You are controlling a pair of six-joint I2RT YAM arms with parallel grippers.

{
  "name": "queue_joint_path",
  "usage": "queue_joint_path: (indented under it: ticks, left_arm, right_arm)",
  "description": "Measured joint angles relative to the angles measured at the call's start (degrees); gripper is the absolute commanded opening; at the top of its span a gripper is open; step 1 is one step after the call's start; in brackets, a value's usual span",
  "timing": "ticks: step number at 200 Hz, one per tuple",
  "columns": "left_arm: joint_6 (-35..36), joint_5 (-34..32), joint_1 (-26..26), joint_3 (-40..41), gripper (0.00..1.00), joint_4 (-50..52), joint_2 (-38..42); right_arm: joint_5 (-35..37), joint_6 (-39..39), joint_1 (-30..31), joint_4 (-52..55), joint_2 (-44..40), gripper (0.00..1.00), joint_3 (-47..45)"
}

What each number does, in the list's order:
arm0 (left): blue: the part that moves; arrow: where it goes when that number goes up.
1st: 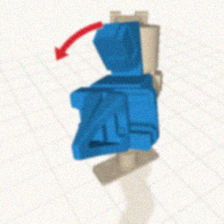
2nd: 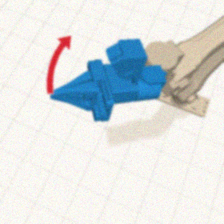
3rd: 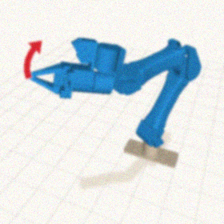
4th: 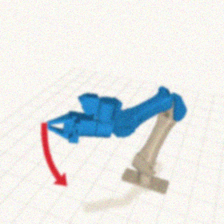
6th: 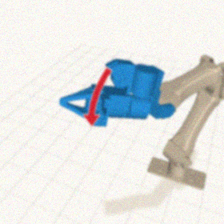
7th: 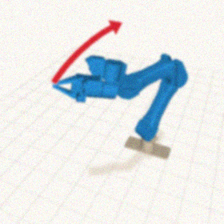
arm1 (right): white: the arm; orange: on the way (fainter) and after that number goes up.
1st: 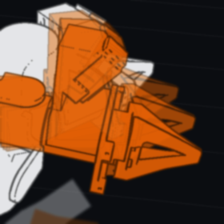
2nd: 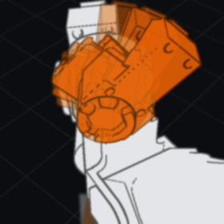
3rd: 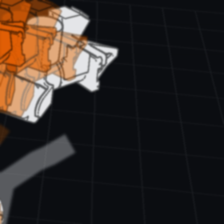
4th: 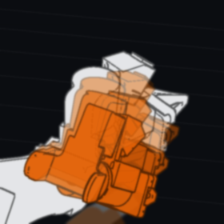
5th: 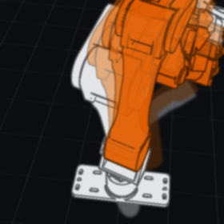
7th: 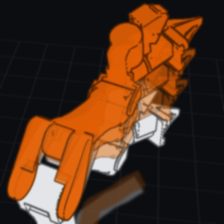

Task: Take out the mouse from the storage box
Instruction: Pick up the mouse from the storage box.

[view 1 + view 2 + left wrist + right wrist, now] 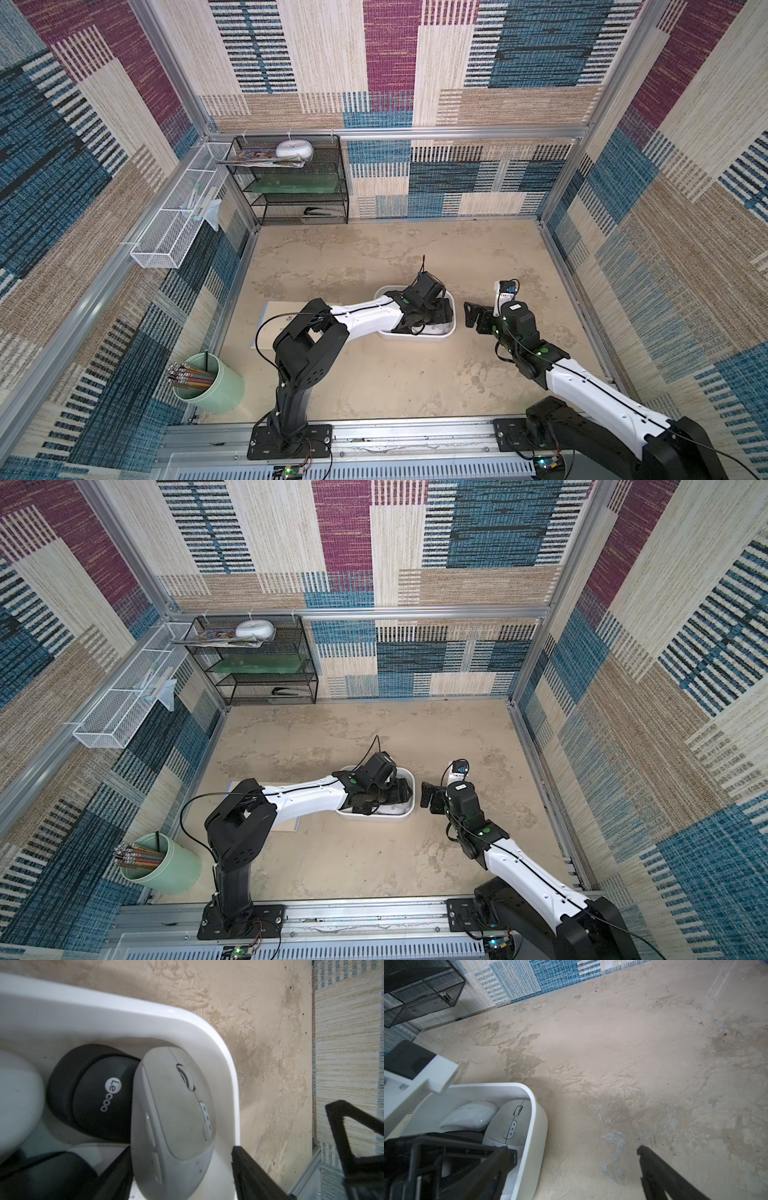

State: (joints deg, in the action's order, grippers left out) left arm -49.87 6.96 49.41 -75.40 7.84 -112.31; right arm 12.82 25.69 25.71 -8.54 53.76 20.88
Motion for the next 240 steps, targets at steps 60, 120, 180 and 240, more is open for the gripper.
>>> queue_joint_path:
  ticks: [60,120,180,240]
  left_arm:
    - [0.85,0.76,-0.13,-1.51,0.62,-3.43,-0.15]
    - [1.2,1.81,-0.52,-5.49,0.55,-2.12,-4.94]
    - [0.85,3.28,-0.9,-5.62,0.4,-1.79,-5.35]
    - [1.18,5.88,-2.08,-3.67,0.37,-1.75,-0.31]
  right_arm:
    - [-0.02,0.0,0.0,-0.09,0.57,1.0,0.02]
    - [0.0,-0.02,0.0,-0.13,0.7,1.0,0.11]
    - [0.02,0.0,0.0,-0.13,0.7,1.0,0.11]
    - [0.22,-0.02,0.0,-0.13,0.59,0.99,0.11]
